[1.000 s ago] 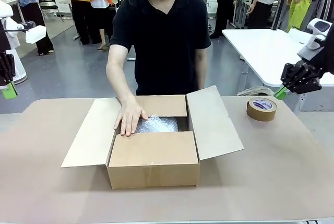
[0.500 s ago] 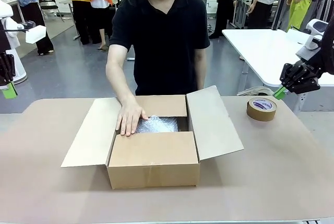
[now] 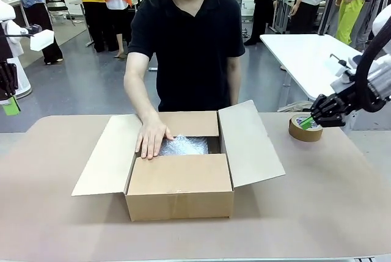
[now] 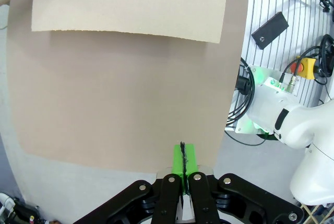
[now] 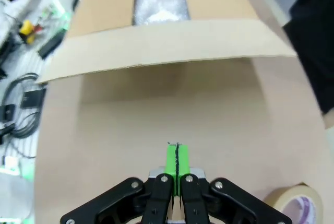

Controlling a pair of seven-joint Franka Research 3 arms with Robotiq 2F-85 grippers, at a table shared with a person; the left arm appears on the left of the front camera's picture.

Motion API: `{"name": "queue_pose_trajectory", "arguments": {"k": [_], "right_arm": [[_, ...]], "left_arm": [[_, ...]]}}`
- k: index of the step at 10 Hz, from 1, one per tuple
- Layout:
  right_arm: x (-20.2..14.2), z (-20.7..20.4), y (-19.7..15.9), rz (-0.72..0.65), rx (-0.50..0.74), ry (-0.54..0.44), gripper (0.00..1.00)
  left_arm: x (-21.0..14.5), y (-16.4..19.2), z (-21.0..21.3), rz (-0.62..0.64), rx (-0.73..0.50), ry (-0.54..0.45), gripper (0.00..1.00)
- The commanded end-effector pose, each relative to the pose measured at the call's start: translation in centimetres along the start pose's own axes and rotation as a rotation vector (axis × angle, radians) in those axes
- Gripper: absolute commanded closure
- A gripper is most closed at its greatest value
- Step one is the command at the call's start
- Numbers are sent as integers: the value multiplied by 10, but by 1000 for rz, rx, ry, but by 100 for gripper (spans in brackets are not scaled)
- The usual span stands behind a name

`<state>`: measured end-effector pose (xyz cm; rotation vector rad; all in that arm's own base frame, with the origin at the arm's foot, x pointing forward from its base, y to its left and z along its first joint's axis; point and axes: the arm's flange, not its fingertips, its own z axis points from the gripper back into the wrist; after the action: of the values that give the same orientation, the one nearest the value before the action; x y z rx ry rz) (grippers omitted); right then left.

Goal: Wrap the clocks to prevent damage.
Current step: Push the right (or left) flap of the Package Box to close it.

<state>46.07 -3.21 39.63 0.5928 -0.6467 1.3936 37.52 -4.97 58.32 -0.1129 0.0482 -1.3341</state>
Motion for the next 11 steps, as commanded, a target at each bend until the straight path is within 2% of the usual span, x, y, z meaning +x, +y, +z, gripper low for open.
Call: {"name": "queue_pose_trajectory", "arguments": {"k": [1,3,5,7,9,11], "right_arm": [[-9,-29,-4,-10,-37,-9,99],[-15,-61,-8,-44,7,-37,99],[-5,-86,-5,-33,68,-81,99],[9,-101,2,-1,147,-147,99],[29,-108,12,63,169,-225,99],[43,-116,16,77,177,-231,99]], "left_arm": [[0,0,3,11,-2,13,99],[0,0,3,11,-2,13,99],[0,0,3,11,-2,13,99],[0,0,3,11,-2,13,99],[0,0,3,11,-2,13,99],[0,0,3,11,-2,13,99]]}}
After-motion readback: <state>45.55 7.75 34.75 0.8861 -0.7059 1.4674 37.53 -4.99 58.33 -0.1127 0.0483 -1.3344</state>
